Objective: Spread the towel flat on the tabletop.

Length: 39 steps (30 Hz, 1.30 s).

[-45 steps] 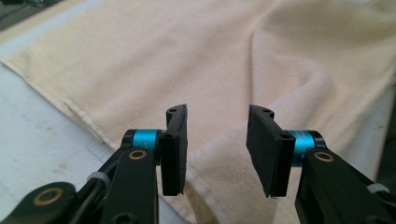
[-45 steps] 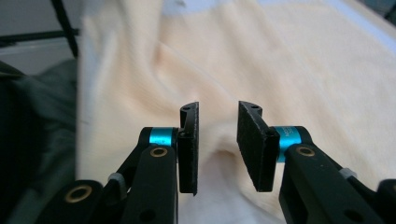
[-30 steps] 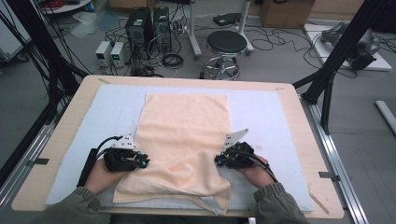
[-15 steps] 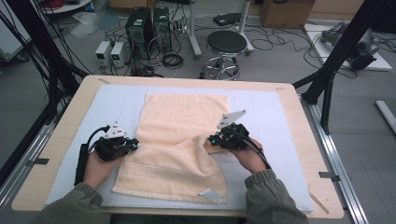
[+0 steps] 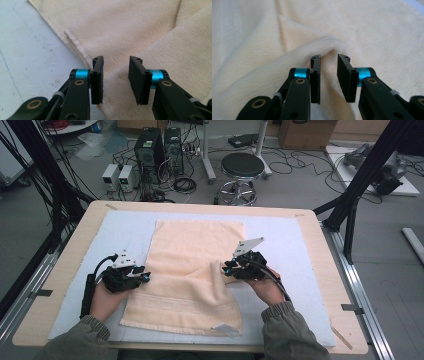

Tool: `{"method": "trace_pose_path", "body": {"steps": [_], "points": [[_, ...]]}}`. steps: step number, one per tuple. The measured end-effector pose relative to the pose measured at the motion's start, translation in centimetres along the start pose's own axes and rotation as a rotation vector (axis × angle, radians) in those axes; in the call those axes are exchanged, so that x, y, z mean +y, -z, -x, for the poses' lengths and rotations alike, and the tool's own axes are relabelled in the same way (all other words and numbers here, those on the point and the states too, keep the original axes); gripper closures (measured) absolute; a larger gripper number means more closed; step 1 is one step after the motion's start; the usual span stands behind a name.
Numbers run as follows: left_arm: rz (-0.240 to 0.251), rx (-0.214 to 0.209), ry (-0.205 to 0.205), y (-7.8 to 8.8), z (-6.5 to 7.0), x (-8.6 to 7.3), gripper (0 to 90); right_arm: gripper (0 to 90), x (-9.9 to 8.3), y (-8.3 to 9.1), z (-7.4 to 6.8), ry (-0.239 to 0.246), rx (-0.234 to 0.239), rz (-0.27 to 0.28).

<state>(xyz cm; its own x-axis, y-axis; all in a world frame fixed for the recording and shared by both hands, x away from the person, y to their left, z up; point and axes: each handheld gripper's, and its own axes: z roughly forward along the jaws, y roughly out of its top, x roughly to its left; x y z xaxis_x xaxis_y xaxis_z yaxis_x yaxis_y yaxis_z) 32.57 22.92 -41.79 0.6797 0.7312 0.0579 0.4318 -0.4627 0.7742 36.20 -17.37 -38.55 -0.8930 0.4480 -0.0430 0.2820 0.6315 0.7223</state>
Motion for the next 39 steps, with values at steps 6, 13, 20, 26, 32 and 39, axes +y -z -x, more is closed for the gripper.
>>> {"method": "trace_pose_path", "body": {"steps": [6,13,20,26,32,39], "points": [[0.008,-0.010,-0.016,0.1,0.3,0.1,63.7,76.0,0.6,-1.3,-1.5,0.065,0.044,-0.062],[-0.005,-0.035,-0.030,-0.1,0.5,-0.2,61.7,74.1,1.8,-4.2,-2.7,0.091,0.103,-0.059],[-0.047,-0.089,-0.043,-0.7,0.6,-0.8,61.9,83.5,1.4,-5.5,-2.8,0.081,0.110,-0.099],[-0.046,-0.094,-0.058,-0.6,0.8,-0.7,71.3,87.8,1.3,-3.4,-2.7,0.097,0.108,-0.075],[-0.044,-0.091,-0.052,-0.5,0.8,-0.8,70.8,87.9,-0.7,1.7,-2.9,0.076,0.071,-0.041],[-0.020,-0.090,-0.059,0.3,1.1,-0.5,63.1,84.3,-4.1,4.7,-3.7,0.029,0.059,-0.060]]}}
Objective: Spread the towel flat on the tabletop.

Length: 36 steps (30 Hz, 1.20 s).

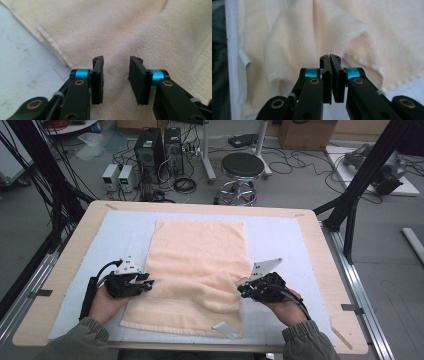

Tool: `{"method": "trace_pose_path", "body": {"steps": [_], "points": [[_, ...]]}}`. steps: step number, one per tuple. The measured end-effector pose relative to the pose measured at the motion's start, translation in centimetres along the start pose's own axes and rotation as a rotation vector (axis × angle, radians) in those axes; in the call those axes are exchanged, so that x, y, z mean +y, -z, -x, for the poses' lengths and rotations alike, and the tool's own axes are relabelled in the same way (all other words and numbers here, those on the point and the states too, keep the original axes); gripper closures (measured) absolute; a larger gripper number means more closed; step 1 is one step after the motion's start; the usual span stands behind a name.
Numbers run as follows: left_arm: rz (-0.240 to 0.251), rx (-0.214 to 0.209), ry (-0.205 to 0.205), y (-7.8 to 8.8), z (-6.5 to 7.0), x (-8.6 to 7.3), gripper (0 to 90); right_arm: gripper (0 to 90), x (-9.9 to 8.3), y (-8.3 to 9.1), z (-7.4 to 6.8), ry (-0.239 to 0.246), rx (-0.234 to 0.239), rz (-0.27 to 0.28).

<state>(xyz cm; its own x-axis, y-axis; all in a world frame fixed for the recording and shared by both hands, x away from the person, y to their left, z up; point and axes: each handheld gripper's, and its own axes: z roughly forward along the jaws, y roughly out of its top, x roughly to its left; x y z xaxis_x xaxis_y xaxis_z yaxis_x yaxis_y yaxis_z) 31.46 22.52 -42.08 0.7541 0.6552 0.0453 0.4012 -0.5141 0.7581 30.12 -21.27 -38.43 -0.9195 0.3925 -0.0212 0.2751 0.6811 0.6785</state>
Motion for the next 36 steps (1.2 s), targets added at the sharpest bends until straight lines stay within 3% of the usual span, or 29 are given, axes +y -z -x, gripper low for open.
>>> {"method": "trace_pose_path", "body": {"steps": [3,8,11,15,18,20,21,22,25,30,32,36], "points": [[0.020,-0.001,0.013,0.7,-0.5,-0.1,60.1,81.8,0.0,0.5,0.4,-0.023,0.000,0.066],[0.005,-0.027,0.034,0.8,-1.0,-0.7,55.6,72.8,0.6,-1.2,1.0,-0.020,0.004,0.042],[-0.016,-0.037,0.027,0.3,-0.9,-0.8,54.8,68.4,0.8,-2.9,1.6,-0.014,-0.029,0.025],[-0.020,-0.055,0.012,0.0,-0.7,-0.8,58.7,70.5,1.1,-4.3,2.6,-0.071,-0.010,0.061],[-0.018,-0.074,-0.008,0.2,-0.3,-0.9,67.2,76.2,1.4,-5.3,2.1,-0.051,0.065,0.045],[-0.006,-0.088,-0.012,0.3,-0.1,-0.9,67.7,76.1,1.8,-5.2,1.5,-0.020,0.136,0.071],[-0.007,-0.088,-0.014,0.4,-0.1,-0.9,67.8,75.0,1.9,-4.9,1.2,-0.006,0.145,0.088],[-0.008,-0.087,-0.012,0.4,-0.1,-0.9,67.6,74.8,2.0,-4.5,1.1,0.005,0.132,0.101],[-0.009,-0.082,-0.011,0.3,-0.2,-0.9,66.6,75.7,1.7,-3.0,1.8,-0.031,0.066,0.152],[-0.008,-0.077,-0.005,0.2,-0.2,-0.8,65.7,82.7,1.2,-3.2,2.8,-0.059,-0.027,0.100],[-0.005,-0.077,0.002,0.1,-0.2,-0.8,65.6,81.5,1.3,-4.0,3.0,-0.055,-0.022,0.086],[-0.014,-0.078,-0.006,0.0,-0.3,-0.8,65.5,68.7,1.9,-6.4,2.9,-0.053,0.006,0.056]]}}
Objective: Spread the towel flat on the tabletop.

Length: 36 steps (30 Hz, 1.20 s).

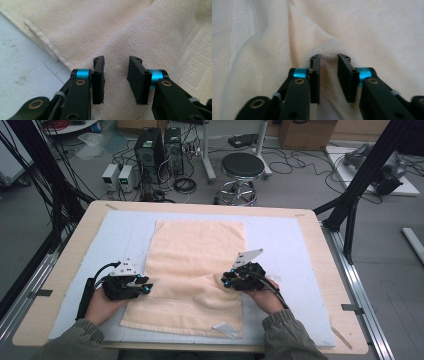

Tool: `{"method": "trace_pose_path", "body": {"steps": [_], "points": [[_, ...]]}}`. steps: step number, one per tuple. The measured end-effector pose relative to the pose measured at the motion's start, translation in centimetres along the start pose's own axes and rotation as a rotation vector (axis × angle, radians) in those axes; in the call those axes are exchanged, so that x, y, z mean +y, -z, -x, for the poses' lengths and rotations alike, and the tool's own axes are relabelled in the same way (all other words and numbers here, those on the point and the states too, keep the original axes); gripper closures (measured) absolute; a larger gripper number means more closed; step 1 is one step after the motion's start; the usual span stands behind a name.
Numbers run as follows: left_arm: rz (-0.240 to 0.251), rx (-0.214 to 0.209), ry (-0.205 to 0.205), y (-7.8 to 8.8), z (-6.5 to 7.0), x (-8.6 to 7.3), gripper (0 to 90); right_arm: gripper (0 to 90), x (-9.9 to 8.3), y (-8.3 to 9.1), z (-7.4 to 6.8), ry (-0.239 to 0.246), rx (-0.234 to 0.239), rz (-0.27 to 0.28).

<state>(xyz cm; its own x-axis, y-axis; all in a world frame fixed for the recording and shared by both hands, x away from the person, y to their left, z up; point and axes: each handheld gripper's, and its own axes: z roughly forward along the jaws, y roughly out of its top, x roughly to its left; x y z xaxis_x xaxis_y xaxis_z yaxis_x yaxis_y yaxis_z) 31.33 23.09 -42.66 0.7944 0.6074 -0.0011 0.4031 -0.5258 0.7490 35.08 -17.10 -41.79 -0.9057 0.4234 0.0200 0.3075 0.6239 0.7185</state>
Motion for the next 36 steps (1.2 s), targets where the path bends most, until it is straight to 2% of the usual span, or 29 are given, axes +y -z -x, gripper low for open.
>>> {"method": "trace_pose_path", "body": {"steps": [2,3,5,7,8,12,13,14,17,18,19,21,23,25,29,30,33,36], "points": [[0.000,0.001,0.000,0.0,0.0,0.0,65.5,69.0,0.3,-1.1,-0.1,0.016,-0.005,-0.015],[-0.001,0.001,-0.001,0.0,0.0,0.0,65.5,71.8,0.4,-1.4,-0.2,0.015,-0.008,-0.020],[-0.002,0.000,-0.002,-0.1,0.0,0.0,65.7,84.6,0.5,-1.7,-0.2,0.038,-0.019,-0.031],[-0.004,0.000,-0.006,-0.1,0.0,0.0,66.8,87.4,0.5,-1.6,-0.3,0.054,-0.010,-0.042],[-0.001,0.001,-0.003,-0.1,0.1,0.0,67.0,87.7,0.4,-1.2,-0.3,0.053,0.003,-0.042],[-0.004,0.003,-0.006,-0.2,0.0,-0.1,67.1,87.9,0.0,1.2,-0.4,0.057,-0.012,-0.047],[-0.005,0.006,-0.004,-0.2,0.0,-0.1,67.0,87.9,-0.3,1.9,-0.3,0.046,-0.007,-0.047],[-0.006,0.006,-0.005,-0.2,0.0,-0.1,67.0,87.9,-0.6,2.5,-0.1,0.047,-0.020,-0.050],[-0.008,0.012,-0.003,-0.3,0.1,0.0,66.1,88.6,-1.6,4.2,0.8,-0.001,-0.063,-0.064],[-0.007,0.017,-0.005,-0.2,0.1,0.0,65.5,89.4,-1.8,4.4,1.0,-0.006,-0.091,-0.076],[-0.003,0.020,0.000,-0.2,0.1,0.0,64.3,85.1,-1.9,4.6,1.1,-0.013,-0.116,-0.094],[0.007,0.025,0.006,0.1,0.0,0.1,60.4,81.6,-2.0,4.8,1.3,-0.042,-0.090,-0.055],[0.024,0.021,0.003,0.5,0.0,0.1,59.3,80.0,-1.7,5.1,0.7,-0.009,-0.082,-0.024],[0.038,0.016,-0.014,1.0,0.2,0.3,58.5,77.8,-1.3,5.1,-0.1,0.016,-0.052,0.001],[0.055,-0.019,-0.064,1.7,1.0,0.2,58.1,71.6,-0.9,5.0,-1.9,0.059,0.038,0.042],[0.051,-0.026,-0.076,1.7,1.2,0.2,58.1,69.4,-0.8,4.9,-2.6,0.072,0.073,0.058],[0.014,-0.052,-0.097,1.2,1.5,-0.2,58.1,64.4,-1.1,4.2,-3.3,0.068,0.130,0.057],[-0.027,-0.077,-0.086,0.1,1.5,-0.6,59.1,62.0,-1.8,2.5,-3.6,0.059,0.144,-0.001]]}}
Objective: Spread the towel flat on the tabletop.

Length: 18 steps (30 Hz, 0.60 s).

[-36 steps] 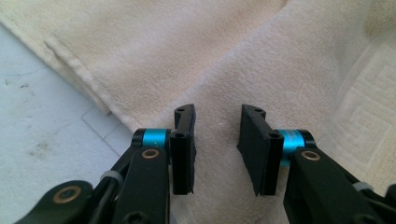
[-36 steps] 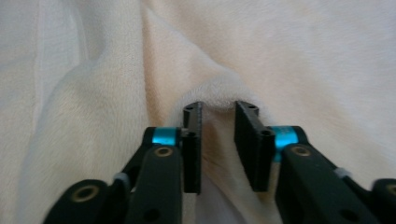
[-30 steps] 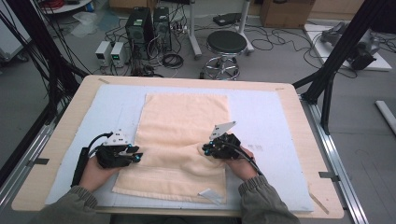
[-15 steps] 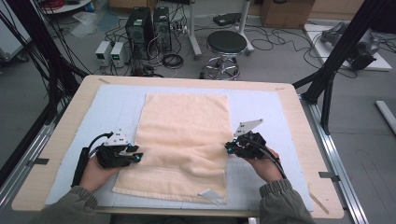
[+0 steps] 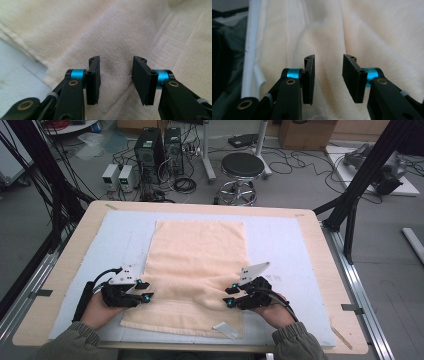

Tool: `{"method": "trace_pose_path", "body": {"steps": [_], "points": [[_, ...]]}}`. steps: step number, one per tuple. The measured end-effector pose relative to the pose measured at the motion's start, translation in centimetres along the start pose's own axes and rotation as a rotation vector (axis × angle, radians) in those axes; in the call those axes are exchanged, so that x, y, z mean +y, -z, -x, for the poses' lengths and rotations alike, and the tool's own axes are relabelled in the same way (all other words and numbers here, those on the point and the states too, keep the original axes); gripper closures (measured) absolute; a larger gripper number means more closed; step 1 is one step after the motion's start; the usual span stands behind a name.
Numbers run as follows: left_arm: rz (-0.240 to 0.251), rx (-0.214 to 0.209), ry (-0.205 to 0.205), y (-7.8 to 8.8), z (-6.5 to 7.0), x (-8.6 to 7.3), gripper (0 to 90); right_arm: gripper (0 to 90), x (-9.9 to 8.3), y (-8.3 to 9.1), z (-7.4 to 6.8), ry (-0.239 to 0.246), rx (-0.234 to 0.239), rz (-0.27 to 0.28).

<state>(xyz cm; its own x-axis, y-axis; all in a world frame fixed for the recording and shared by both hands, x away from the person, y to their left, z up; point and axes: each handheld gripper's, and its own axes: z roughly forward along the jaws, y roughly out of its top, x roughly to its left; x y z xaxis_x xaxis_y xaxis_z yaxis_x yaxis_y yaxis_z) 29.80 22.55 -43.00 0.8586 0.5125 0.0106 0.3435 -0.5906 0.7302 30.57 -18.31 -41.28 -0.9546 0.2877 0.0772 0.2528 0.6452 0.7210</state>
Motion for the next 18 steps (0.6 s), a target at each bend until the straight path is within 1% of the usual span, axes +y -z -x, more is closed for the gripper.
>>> {"method": "trace_pose_path", "body": {"steps": [1,2,3,4,5,6,8,10,13,15,16,17,18], "points": [[0.002,-0.001,0.001,-0.1,0.1,0.0,62.3,62.3,-0.2,-0.6,0.0,-0.008,0.004,-0.026],[-0.002,-0.006,-0.006,-0.1,0.1,0.0,66.6,64.8,-0.5,-1.3,0.1,-0.007,0.003,-0.049],[-0.001,-0.011,0.000,-0.1,0.3,0.1,73.3,70.4,-0.6,-1.8,0.1,-0.008,0.008,-0.059],[-0.009,-0.006,-0.013,0.1,0.4,0.2,78.7,78.2,-0.8,-2.2,0.0,-0.003,0.013,-0.061],[-0.009,0.003,-0.018,0.2,0.6,0.3,81.5,83.4,-0.8,-2.3,-0.1,0.001,0.024,-0.064],[-0.006,0.008,-0.022,0.5,0.9,0.5,82.8,85.5,-0.7,-2.3,-0.1,0.015,0.027,-0.063],[0.011,0.004,-0.017,1.2,1.3,0.6,83.6,86.0,-0.6,-1.9,-0.4,0.013,0.038,-0.057],[0.036,-0.005,-0.015,2.1,2.0,0.7,84.1,86.0,-0.5,-1.1,-0.9,0.019,0.045,-0.032],[0.060,-0.013,-0.045,4.0,3.6,1.1,84.6,86.0,-0.1,0.7,-2.1,0.033,0.041,0.009],[0.074,-0.014,-0.073,5.5,4.9,1.5,84.6,86.1,0.1,2.0,-3.1,0.055,0.038,0.038],[0.084,-0.019,-0.077,6.1,5.3,1.7,84.7,86.0,0.3,2.7,-3.7,0.061,0.034,0.052],[0.099,-0.030,-0.085,7.1,6.1,2.1,84.7,86.0,0.4,3.2,-4.0,0.070,0.034,0.060],[0.115,-0.039,-0.091,7.9,6.8,2.4,84.7,86.0,0.6,4.1,-4.7,0.080,0.042,0.082]]}}
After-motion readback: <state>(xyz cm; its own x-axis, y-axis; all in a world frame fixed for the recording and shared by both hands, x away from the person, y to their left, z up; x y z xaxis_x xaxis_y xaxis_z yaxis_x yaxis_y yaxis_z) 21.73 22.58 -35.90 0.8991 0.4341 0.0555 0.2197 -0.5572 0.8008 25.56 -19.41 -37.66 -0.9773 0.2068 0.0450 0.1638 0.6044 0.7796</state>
